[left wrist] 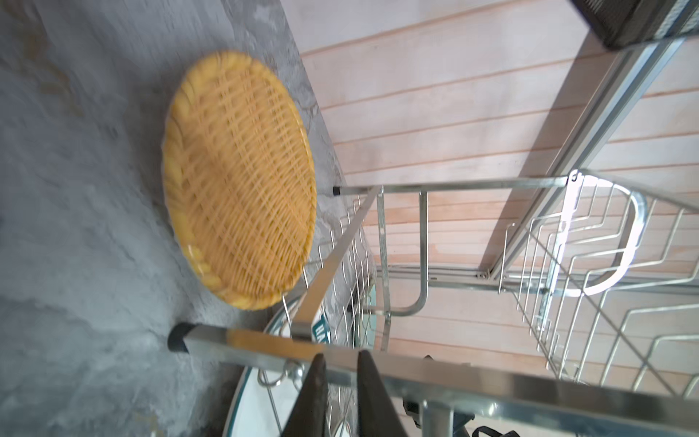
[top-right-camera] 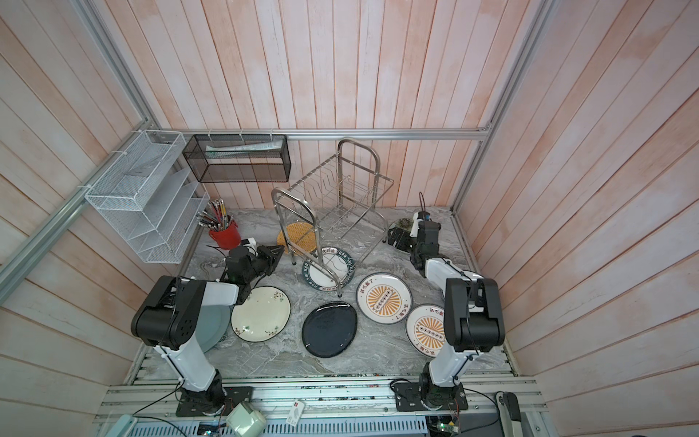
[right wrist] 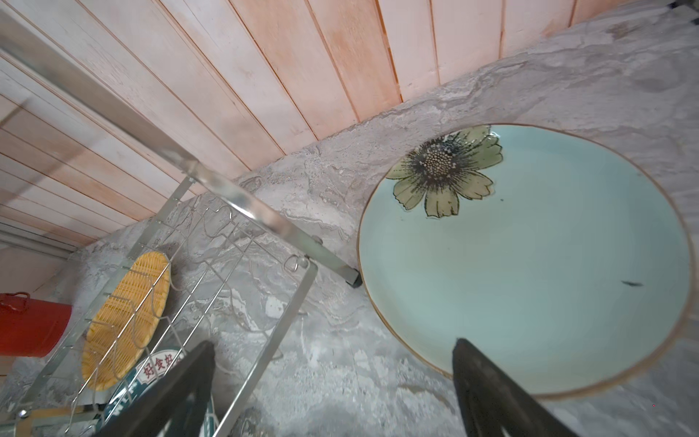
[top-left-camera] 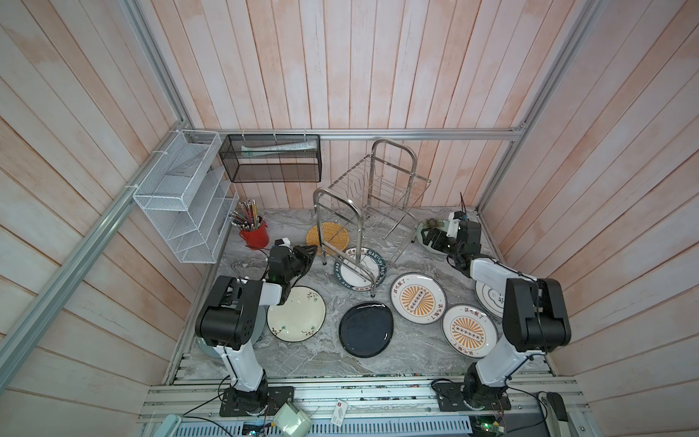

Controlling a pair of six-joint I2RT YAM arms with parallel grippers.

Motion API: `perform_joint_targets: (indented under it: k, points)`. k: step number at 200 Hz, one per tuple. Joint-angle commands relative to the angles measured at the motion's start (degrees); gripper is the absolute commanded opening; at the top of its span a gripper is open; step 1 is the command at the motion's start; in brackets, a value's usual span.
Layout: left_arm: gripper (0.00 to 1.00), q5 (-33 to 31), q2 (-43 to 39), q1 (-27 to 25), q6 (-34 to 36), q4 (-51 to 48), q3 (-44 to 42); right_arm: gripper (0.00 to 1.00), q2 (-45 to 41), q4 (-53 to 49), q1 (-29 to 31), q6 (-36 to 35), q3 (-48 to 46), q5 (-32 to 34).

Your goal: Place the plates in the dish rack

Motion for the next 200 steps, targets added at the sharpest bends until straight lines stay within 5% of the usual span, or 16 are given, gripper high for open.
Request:
perform_joint_targets:
  k: [1, 53, 103, 148, 200]
  points:
    - [0.19, 3.0, 1.2, 2.4, 3.0, -2.1, 2.4, 0.98, 6.2, -7.6, 2.0, -8.9, 9.0, -1.3]
    - [0.26, 8.1, -8.0, 7.6, 9.6, -10.5, -3.1, 0.89, 17.4, -10.9, 2.6, -13.9, 23.1, -2.5]
    - [0.38, 10.3, -19.6, 11.0, 15.4, -21.1, -8.2, 0.63, 23.3, -16.8, 3.6, -22.2, 31.6, -6.6]
    - [0.59, 12.3, -24.3, 11.4, 17.1, -25.5, -8.2, 0.3, 23.1, -16.2, 3.9, -24.9, 30.5, -7.4]
    - [0.73, 7.3, -24.4, 11.3, 24.6, -39.0, -2.6, 0.17, 15.2, -9.0, 3.7, -27.0, 17.9, -4.5]
